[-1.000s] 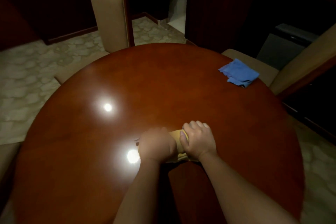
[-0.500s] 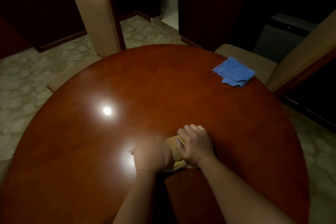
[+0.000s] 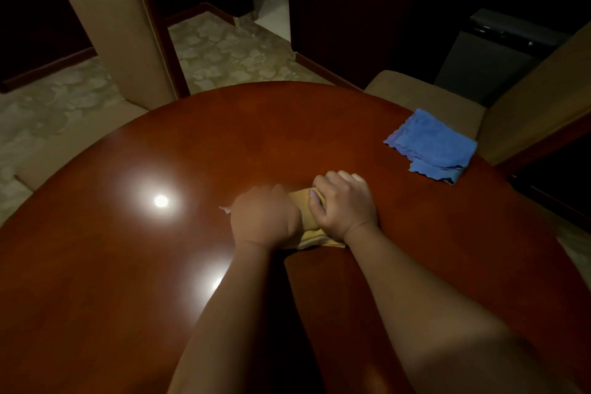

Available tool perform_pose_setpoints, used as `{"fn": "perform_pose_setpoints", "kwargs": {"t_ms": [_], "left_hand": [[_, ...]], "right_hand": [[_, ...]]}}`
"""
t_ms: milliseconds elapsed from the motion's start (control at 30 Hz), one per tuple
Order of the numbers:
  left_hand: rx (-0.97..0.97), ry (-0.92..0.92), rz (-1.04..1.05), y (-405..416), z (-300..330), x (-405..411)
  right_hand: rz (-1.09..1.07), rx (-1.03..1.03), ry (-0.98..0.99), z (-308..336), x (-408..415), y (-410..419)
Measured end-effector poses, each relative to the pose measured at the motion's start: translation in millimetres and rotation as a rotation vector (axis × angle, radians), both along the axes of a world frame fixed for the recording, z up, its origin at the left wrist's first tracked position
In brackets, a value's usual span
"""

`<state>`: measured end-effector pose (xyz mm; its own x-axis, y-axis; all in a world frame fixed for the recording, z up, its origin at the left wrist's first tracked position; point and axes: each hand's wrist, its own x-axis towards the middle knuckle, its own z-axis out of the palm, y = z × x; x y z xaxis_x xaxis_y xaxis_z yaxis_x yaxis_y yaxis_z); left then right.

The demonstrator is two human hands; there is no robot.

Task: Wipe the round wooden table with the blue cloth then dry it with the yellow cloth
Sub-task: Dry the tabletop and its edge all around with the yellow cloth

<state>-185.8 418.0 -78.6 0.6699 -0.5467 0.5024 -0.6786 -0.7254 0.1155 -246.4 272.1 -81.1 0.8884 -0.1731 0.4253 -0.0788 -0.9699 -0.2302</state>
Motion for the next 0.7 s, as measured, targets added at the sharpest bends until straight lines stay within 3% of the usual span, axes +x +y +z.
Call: {"fn": "perform_pose_setpoints", "kwargs": {"t_ms": [333, 700], "left_hand": [[0.054, -0.041, 0.116, -30, 2, 37], [0.095, 0.015, -0.020, -48, 6, -56]], "right_hand": [[0.133, -0.006, 0.045, 8, 54, -36], [-0.066, 0.005, 0.040, 6, -64, -41]]}}
